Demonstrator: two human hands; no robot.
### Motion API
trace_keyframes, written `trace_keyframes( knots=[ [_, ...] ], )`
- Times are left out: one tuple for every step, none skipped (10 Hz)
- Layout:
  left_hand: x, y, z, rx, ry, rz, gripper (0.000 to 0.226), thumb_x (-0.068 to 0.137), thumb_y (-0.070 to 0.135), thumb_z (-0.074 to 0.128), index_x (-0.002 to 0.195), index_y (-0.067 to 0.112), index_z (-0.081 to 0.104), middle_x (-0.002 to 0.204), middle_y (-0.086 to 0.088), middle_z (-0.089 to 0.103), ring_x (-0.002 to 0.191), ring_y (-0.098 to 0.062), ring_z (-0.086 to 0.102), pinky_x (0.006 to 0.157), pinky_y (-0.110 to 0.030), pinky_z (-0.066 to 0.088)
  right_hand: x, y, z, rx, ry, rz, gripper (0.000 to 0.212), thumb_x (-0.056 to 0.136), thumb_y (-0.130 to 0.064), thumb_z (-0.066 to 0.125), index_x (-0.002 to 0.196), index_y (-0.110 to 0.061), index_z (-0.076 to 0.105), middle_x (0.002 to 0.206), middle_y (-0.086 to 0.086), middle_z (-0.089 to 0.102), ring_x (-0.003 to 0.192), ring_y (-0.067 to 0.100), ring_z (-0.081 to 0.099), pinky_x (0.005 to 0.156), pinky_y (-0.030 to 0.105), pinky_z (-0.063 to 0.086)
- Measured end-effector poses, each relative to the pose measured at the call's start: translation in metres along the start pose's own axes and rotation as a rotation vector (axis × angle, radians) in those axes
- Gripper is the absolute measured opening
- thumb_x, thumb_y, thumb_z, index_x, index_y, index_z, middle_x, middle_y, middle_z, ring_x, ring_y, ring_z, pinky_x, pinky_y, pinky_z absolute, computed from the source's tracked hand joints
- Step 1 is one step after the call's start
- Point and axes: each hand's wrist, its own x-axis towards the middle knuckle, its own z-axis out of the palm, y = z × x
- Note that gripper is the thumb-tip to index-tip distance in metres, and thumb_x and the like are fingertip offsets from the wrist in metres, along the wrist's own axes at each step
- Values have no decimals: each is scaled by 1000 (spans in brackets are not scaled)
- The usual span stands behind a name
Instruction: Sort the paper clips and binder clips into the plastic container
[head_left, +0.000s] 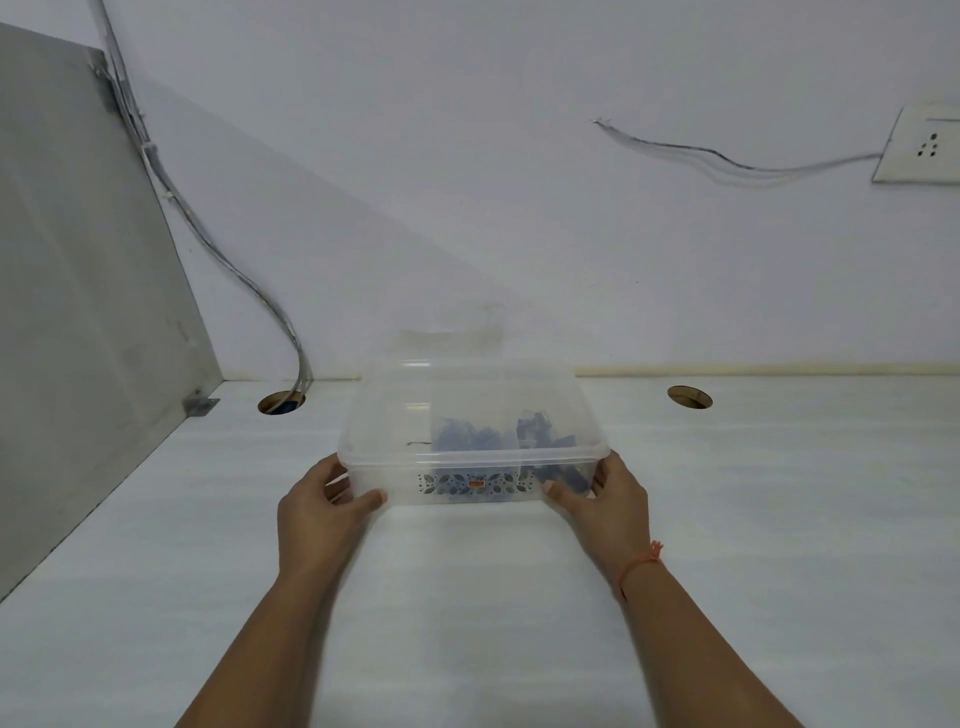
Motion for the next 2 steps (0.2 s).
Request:
trace_keyframes(
  knots=[
    [-7, 0, -6, -9, 39, -58, 55, 69, 10, 80, 121, 12, 63, 116, -5, 68, 103, -18, 63, 91, -25, 45, -6, -2, -2, -32, 33, 8, 45, 68, -16, 83, 104, -27, 58, 103, -10, 66, 99, 12, 63, 88, 25, 51],
    [-22, 5, -11, -30, 143, -76, 49, 73, 13, 78, 120, 10, 63, 118, -7, 67, 105, -19, 62, 90, -23, 42, -15, -9, -4, 0, 129, 87, 61, 72, -12, 81, 126, -6, 53, 123, 6, 60, 112, 18, 58, 94, 23, 44]
  ],
)
